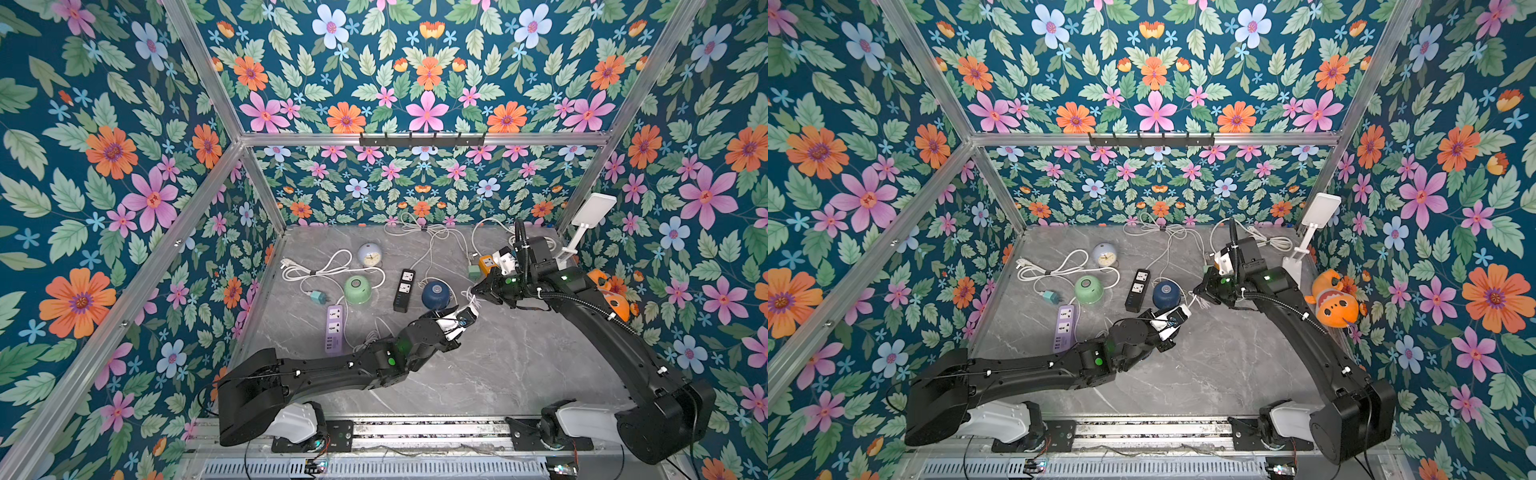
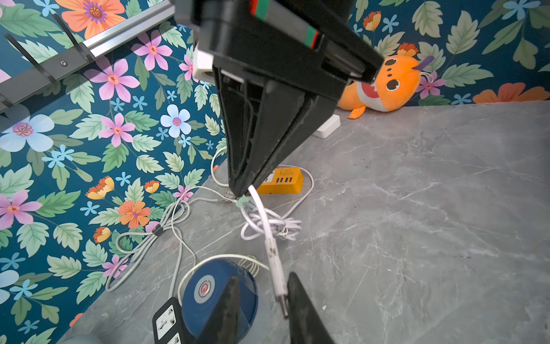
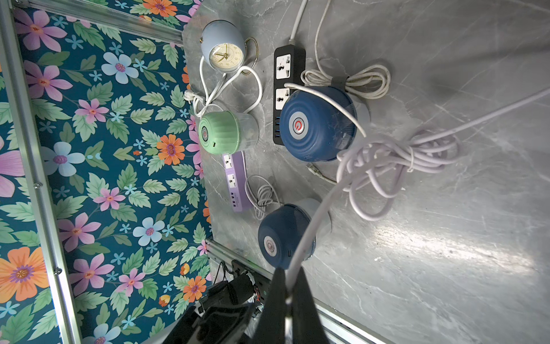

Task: Charge the cordless meat grinders
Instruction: Pick up the charging cable from the center of the board.

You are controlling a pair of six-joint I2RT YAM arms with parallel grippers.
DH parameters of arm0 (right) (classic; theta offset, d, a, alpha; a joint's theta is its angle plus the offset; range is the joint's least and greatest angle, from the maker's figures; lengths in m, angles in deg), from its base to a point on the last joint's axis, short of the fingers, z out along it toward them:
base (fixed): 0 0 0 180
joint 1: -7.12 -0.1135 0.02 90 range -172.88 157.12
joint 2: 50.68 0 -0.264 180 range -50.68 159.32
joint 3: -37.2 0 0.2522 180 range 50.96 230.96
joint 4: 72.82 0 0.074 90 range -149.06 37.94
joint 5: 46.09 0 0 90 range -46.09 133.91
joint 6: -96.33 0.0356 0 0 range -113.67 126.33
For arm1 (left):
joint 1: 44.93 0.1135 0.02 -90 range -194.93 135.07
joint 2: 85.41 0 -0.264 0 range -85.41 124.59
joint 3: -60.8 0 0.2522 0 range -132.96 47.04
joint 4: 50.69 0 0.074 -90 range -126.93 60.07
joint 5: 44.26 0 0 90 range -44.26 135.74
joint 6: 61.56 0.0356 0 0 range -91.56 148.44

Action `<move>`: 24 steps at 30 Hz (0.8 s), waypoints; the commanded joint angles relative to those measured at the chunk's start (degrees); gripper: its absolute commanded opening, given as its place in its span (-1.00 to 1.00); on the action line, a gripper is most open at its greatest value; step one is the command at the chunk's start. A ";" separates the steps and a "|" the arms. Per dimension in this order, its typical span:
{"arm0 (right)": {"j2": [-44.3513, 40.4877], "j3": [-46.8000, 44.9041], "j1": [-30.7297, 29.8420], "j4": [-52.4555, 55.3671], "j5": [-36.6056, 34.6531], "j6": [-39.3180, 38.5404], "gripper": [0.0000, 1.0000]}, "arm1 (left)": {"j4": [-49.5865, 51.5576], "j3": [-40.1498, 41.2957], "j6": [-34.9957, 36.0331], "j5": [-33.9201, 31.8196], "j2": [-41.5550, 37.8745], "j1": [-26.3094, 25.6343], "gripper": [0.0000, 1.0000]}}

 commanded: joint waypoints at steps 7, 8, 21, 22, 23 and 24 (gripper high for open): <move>0.03 -0.05 -0.50 -1.06 0.34 0.57 -1.00 | -0.11 -1.02 -0.40 -0.51 1.18 0.03 -0.65; -0.01 -0.03 -0.60 -1.07 0.35 0.54 -1.00 | -0.11 -1.00 -0.51 -0.45 1.31 0.04 -0.70; -0.20 0.11 -0.62 -0.91 0.36 0.21 -1.00 | 1.64 -1.04 -1.68 -0.08 0.68 0.03 -0.93; -0.42 0.14 -0.62 -0.65 0.30 -0.11 -0.90 | 2.27 -1.21 -2.07 0.04 0.52 0.03 -1.00; -0.61 0.25 -0.62 -0.50 -0.17 -0.41 -0.61 | 3.21 -1.43 -2.48 0.36 0.31 0.09 -1.00; -0.96 0.26 -0.55 -0.24 -0.77 -0.95 -0.41 | 3.98 -1.68 -2.92 0.70 0.05 0.12 -1.00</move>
